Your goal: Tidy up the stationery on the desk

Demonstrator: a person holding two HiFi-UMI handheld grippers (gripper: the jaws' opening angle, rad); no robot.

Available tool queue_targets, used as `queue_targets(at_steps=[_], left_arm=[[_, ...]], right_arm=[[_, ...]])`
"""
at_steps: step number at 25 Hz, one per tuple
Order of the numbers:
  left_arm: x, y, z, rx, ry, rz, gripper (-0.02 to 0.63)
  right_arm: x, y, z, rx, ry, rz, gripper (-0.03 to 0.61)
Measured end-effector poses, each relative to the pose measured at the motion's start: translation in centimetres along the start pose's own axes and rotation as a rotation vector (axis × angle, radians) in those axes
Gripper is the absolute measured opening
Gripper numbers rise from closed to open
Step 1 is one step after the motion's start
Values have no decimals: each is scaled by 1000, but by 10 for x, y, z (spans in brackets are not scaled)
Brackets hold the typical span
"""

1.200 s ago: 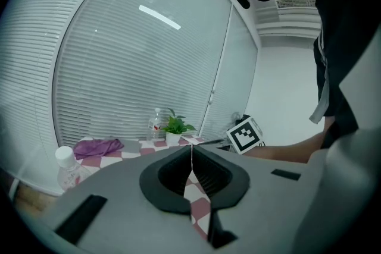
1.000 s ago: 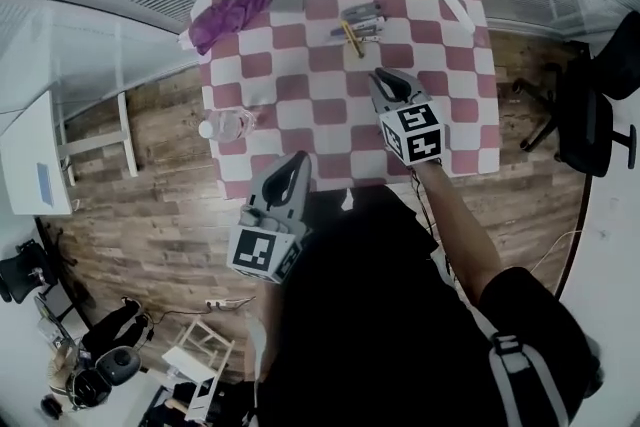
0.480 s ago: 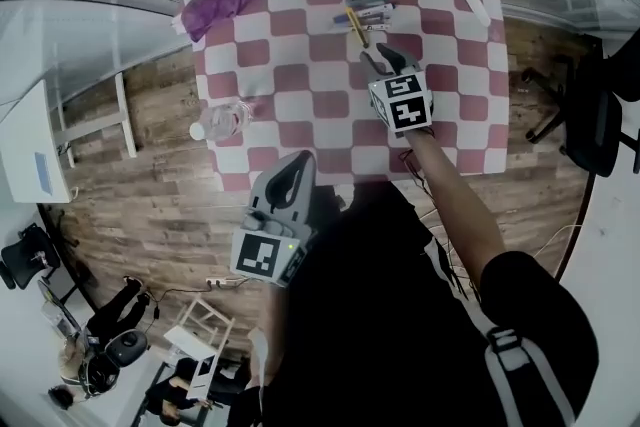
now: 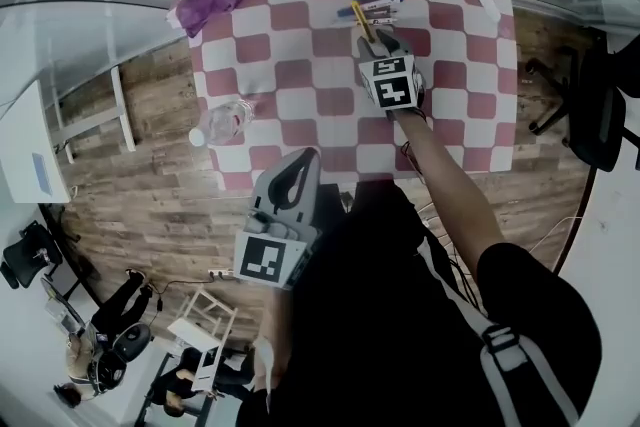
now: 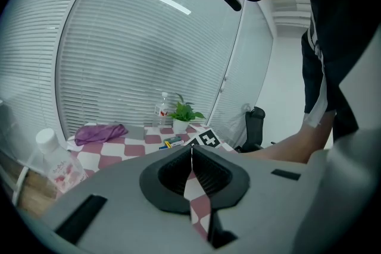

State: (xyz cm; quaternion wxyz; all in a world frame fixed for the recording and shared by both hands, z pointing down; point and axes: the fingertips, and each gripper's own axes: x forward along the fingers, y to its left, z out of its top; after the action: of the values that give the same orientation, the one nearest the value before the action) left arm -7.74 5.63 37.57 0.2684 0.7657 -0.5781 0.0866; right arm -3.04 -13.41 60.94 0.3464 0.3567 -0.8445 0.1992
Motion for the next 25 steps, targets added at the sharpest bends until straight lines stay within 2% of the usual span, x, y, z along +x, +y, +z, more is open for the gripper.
queue_targets(at_steps=[7, 10, 20, 25], left_arm=[[-5, 4, -11, -20, 8, 19, 34], [-6, 4, -13, -21, 8, 22, 34], [-19, -1, -15, -25, -20, 38, 34], [-25, -6, -16, -14, -24, -1, 34]], right_arm=[[11, -3, -9, 3, 34, -33, 118], [10, -6, -9, 4, 29, -51, 83], [-1, -4, -9, 15, 19, -51, 77], [-19, 1, -16, 69, 11, -72, 77]])
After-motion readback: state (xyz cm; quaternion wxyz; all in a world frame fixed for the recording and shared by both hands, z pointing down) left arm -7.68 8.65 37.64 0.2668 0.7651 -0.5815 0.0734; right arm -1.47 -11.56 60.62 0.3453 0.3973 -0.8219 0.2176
